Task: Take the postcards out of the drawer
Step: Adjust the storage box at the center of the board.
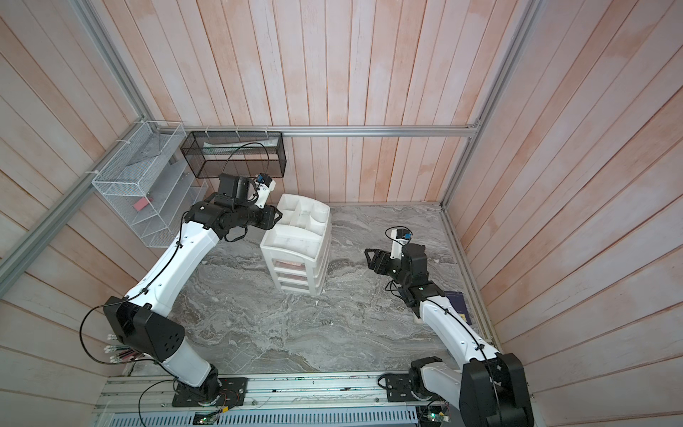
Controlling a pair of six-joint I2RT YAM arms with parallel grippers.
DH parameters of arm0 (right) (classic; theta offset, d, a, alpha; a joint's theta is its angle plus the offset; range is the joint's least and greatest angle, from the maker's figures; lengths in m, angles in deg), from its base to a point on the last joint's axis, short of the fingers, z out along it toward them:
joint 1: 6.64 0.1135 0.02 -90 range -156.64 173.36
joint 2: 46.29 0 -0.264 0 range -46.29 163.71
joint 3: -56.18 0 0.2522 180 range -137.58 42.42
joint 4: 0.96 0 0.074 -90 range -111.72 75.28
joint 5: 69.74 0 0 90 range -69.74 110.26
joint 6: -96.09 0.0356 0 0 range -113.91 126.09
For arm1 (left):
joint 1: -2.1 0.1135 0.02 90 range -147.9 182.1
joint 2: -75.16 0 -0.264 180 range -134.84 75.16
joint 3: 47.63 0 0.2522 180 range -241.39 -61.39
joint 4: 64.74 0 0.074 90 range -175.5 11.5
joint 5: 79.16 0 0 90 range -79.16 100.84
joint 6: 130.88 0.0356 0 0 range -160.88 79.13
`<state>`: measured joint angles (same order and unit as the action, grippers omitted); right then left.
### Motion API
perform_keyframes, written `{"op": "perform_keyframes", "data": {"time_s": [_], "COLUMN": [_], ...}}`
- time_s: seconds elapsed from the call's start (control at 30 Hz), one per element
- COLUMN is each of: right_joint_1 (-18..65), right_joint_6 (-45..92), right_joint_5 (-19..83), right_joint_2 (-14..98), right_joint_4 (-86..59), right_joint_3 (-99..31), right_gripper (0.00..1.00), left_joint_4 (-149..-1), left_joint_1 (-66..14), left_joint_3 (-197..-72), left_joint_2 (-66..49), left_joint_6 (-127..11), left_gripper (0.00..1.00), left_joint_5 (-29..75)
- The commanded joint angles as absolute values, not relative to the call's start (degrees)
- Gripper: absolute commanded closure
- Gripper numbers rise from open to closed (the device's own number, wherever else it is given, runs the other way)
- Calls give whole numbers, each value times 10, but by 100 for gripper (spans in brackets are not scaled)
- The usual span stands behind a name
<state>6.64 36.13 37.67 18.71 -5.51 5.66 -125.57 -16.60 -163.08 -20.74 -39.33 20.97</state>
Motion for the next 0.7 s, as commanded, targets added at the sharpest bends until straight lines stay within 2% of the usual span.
{"op": "perform_keyframes", "data": {"time_s": [0.0, 0.67], "right_joint_1": [72, 104], "right_joint_6": [366, 382], "right_joint_5": [398, 406], "right_joint_2": [196, 213], "right_joint_4": [-50, -37], "right_joint_3": [32, 27], "right_gripper": [29, 29], "left_joint_4": [-1241, -1260], "left_joint_1": [-159, -159], "left_joint_3": [-1643, -1642], "left_joint_2": [-217, -247], "left_joint_6": [-416, -419], "left_gripper": [59, 77], "left_joint_5": [221, 207]}}
